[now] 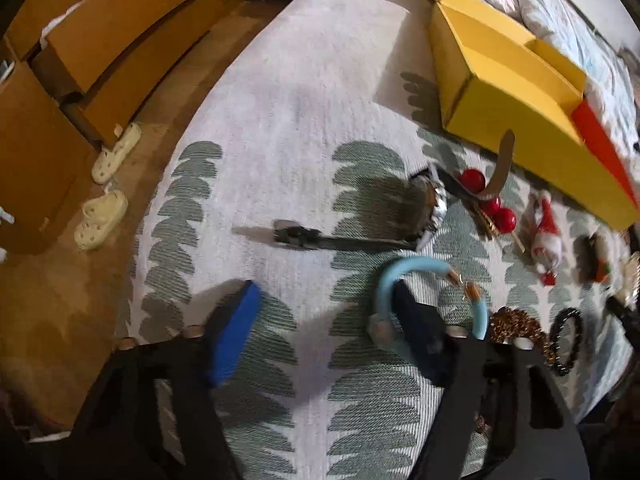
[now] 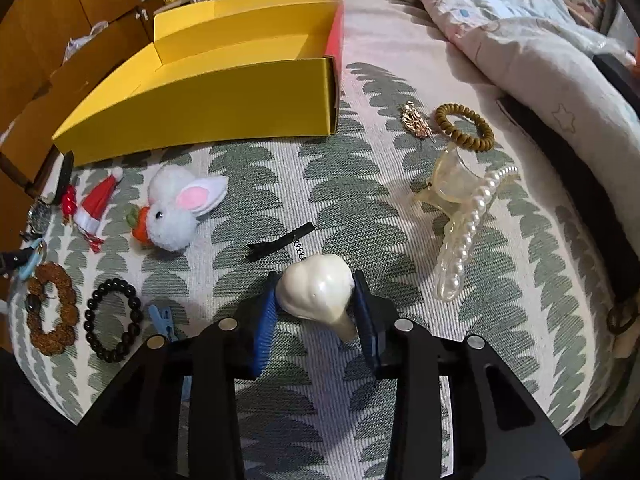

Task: Organize jewelry
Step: 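Close the left gripper on the light-blue bangle while the right gripper grasps the white garlic ornament, then carry the bangle and garlic ornament into the yellow box with both tools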

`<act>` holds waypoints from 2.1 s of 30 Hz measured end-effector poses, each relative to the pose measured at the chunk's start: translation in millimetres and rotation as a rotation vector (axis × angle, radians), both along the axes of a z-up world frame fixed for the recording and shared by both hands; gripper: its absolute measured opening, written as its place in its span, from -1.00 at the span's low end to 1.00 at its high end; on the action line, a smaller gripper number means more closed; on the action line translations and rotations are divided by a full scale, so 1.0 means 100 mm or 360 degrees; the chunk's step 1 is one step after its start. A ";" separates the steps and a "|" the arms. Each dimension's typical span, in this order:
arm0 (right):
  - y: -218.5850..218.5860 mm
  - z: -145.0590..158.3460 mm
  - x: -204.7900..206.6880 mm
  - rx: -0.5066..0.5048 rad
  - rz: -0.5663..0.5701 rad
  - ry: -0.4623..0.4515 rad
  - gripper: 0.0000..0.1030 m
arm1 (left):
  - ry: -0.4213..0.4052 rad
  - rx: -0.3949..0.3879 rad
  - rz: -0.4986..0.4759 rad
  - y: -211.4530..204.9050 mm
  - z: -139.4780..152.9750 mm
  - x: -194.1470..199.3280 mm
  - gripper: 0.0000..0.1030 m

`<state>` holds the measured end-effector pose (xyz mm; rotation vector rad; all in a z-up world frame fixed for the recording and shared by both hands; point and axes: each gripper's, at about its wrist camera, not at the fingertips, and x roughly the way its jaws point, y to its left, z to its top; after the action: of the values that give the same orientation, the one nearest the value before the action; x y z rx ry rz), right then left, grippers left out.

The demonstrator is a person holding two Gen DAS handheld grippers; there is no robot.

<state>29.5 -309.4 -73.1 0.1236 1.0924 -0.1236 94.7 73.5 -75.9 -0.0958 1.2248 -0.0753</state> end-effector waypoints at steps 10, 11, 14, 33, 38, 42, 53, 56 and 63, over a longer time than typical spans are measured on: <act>-0.03 0.05 -0.13 0.0095 -0.0030 -0.0043 -0.30 | 0.0016 -0.0160 0.0038 0.15 0.07 0.05 -0.76; -0.04 0.05 -0.14 0.0103 -0.0033 -0.0048 -0.30 | 0.0017 -0.0171 0.0030 0.15 0.07 0.04 -0.79; -0.04 0.07 -0.17 0.0119 -0.0042 -0.0061 -0.30 | 0.0014 -0.0200 0.0016 0.15 0.09 0.03 -0.82; -0.03 0.11 -0.20 0.0137 -0.0044 -0.0088 -0.30 | 0.0026 -0.0231 -0.0020 0.14 0.11 0.04 -0.81; -0.04 0.10 -0.20 0.0132 -0.0048 -0.0087 -0.30 | 0.0062 -0.0210 -0.0052 0.08 0.08 0.02 -0.67; -0.05 0.10 -0.21 0.0131 -0.0052 -0.0090 -0.30 | 0.0089 -0.0178 -0.0052 0.06 0.06 0.01 -0.53; -0.06 0.12 -0.21 0.0135 -0.0049 -0.0099 -0.30 | 0.0057 -0.0170 -0.0044 0.05 0.06 0.00 -0.77; -0.07 0.13 -0.22 0.0142 -0.0058 -0.0107 -0.30 | 0.0037 -0.0190 -0.0042 0.07 0.09 -0.01 -0.78; -0.09 0.20 -0.28 0.0179 -0.0066 -0.0157 -0.30 | -0.0043 -0.0257 -0.0043 0.11 0.24 -0.05 -0.78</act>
<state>1.9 -318.0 -53.5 0.2508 0.9985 -0.0923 89.8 84.3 -52.4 -0.2181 1.1921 -0.1985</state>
